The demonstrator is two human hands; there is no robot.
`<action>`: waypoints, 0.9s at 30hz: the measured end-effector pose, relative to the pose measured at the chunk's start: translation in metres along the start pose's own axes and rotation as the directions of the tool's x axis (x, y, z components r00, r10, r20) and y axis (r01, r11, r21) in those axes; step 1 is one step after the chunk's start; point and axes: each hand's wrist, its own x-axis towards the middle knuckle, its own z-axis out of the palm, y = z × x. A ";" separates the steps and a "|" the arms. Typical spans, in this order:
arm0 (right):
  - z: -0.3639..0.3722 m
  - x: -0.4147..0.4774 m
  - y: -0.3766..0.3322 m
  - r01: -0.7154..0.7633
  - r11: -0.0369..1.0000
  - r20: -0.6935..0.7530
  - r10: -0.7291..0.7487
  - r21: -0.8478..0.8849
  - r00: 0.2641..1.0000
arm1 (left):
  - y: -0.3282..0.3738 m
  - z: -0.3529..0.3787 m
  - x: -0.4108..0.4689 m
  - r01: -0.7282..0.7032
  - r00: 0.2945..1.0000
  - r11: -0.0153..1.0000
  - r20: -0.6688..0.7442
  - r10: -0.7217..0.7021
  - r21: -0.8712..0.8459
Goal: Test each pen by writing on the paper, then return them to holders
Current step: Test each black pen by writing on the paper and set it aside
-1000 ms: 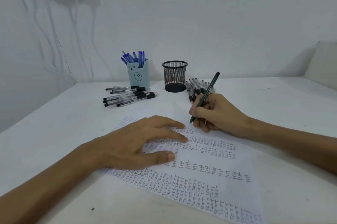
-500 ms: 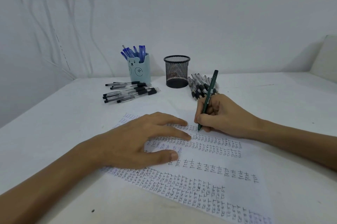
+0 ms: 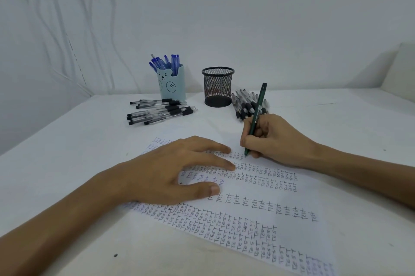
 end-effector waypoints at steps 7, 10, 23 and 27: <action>0.001 -0.001 -0.002 0.021 1.000 -0.013 -0.021 -0.020 1.000 | -0.001 0.000 0.000 -0.002 1.000 1.000 0.000 0.002 -0.006; 0.000 -0.002 -0.002 0.022 1.000 -0.014 -0.022 -0.012 1.000 | -0.001 0.001 0.001 -0.002 1.000 1.000 0.000 0.002 -0.004; 0.000 -0.001 -0.001 -0.017 0.999 -0.043 0.018 0.030 0.999 | -0.002 0.001 0.000 -0.006 1.000 1.000 -0.005 0.006 -0.005; -0.003 0.002 -0.003 -0.139 0.943 -0.118 0.181 0.302 0.976 | 0.000 -0.001 0.000 -0.007 1.000 1.000 -0.024 0.007 -0.015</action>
